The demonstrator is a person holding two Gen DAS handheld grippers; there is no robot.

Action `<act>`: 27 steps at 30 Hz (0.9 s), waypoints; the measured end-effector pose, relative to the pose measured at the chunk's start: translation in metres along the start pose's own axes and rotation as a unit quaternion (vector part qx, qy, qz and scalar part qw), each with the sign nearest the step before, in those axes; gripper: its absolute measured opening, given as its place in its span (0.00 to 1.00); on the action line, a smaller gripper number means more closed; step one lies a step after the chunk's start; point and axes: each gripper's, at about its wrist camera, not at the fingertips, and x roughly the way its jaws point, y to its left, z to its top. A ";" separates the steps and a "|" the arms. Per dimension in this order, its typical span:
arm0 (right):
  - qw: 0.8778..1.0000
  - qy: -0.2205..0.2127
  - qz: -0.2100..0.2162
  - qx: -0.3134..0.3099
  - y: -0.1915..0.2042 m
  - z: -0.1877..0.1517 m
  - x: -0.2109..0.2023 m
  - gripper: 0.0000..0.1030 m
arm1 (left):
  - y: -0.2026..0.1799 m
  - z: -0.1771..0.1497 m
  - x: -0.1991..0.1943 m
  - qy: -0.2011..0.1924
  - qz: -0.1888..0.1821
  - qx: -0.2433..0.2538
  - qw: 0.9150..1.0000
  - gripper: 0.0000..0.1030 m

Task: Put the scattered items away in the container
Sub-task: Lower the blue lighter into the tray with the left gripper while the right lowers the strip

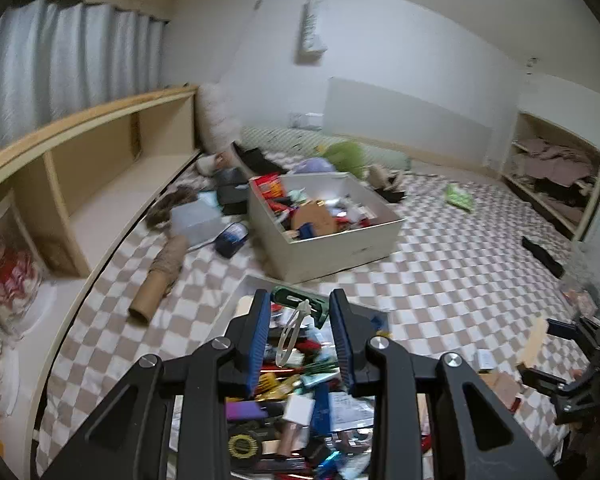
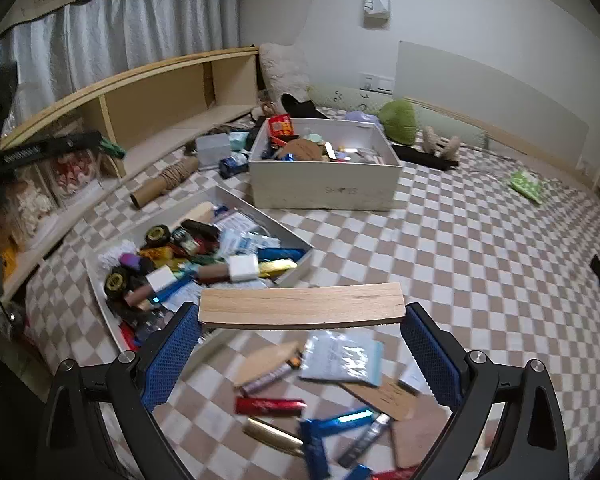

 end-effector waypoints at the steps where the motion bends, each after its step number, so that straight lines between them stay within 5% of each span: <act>1: 1.000 -0.001 0.006 0.000 0.004 0.001 0.003 0.96 | 0.003 -0.002 0.003 0.004 0.004 -0.003 1.000 0.29; 10: 0.999 -0.003 0.044 -0.002 0.035 0.010 0.027 0.96 | 0.033 -0.025 0.037 0.067 0.051 -0.022 0.996 0.30; 27: 0.997 0.024 0.065 -0.020 0.065 0.017 0.075 0.96 | 0.056 -0.075 0.037 0.163 0.105 -0.035 0.980 0.30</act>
